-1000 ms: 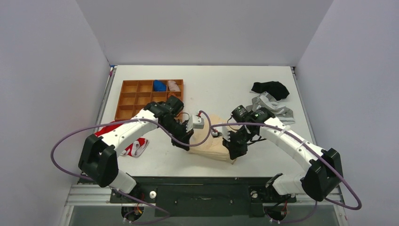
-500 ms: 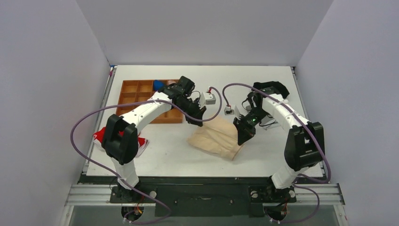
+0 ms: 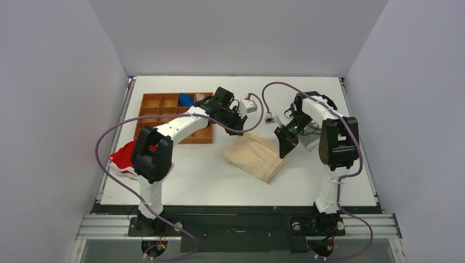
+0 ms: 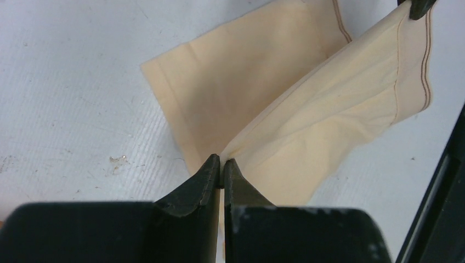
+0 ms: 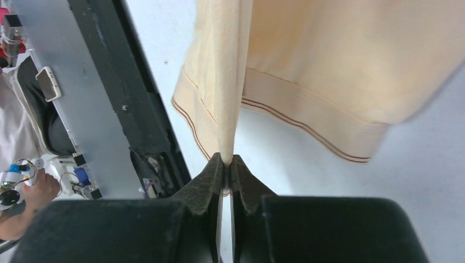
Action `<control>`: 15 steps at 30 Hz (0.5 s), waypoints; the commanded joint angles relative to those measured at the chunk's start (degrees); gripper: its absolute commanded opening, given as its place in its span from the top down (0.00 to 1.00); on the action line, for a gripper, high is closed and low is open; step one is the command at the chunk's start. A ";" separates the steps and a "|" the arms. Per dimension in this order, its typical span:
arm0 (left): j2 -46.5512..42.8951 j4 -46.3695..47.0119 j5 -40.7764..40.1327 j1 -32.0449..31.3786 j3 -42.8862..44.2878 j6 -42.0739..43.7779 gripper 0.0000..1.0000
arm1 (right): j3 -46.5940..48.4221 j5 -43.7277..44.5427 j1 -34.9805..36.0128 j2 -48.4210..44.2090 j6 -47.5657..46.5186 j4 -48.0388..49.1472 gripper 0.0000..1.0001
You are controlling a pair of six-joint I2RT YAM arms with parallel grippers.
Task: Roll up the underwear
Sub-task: Fold the underwear at the center of the board.
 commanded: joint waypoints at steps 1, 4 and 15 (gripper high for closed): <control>3.10 5.90 -3.98 -0.57 2.75 -1.80 1.00 | 5.35 3.59 -0.75 3.82 0.87 1.13 1.00; 5.22 7.07 -5.78 -1.12 2.93 -2.12 1.00 | 7.74 5.27 -0.86 7.01 2.67 2.22 1.00; 7.66 12.39 -11.87 -2.46 1.78 -3.82 1.00 | 12.53 10.75 -0.88 12.53 8.32 8.04 0.96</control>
